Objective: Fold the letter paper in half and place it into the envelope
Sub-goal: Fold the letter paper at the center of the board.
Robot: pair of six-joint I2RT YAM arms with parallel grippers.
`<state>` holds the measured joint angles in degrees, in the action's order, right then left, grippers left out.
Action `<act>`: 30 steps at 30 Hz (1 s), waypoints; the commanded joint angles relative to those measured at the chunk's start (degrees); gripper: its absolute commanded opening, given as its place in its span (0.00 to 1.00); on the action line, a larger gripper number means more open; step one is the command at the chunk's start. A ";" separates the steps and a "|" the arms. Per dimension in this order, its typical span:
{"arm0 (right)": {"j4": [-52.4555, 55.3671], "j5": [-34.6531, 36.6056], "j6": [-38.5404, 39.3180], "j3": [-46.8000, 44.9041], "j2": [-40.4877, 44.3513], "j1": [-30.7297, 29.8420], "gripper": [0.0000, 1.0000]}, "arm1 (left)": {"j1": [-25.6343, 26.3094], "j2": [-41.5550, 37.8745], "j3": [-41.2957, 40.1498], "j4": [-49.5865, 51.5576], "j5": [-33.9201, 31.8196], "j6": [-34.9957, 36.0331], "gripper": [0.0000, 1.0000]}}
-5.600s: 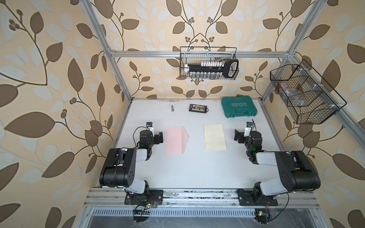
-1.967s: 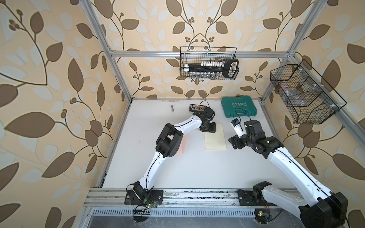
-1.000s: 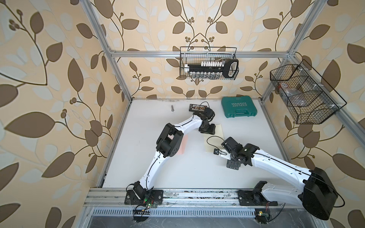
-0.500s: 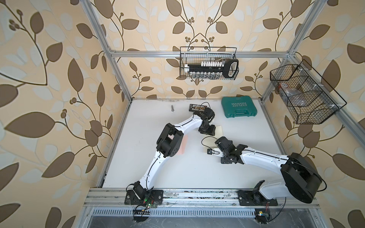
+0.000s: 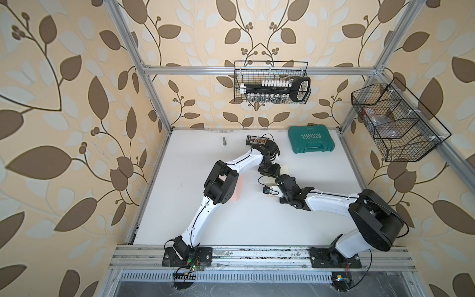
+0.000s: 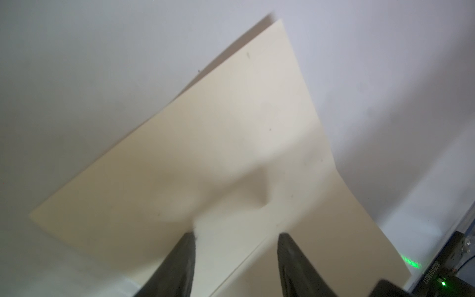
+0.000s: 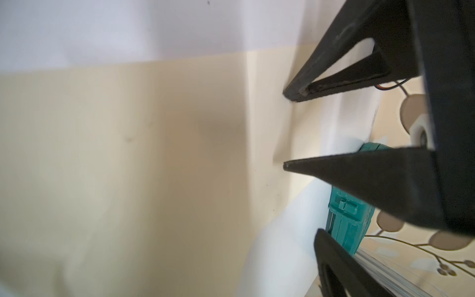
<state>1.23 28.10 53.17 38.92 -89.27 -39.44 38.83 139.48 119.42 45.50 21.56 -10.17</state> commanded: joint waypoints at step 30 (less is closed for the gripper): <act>26.12 -12.56 -14.60 4.11 5.84 -2.03 0.00 | -1.48 -5.12 -3.49 5.48 -0.72 1.38 0.85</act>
<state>18.65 19.07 42.44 41.19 -85.65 -40.47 38.57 138.15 118.54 48.07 25.06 -7.99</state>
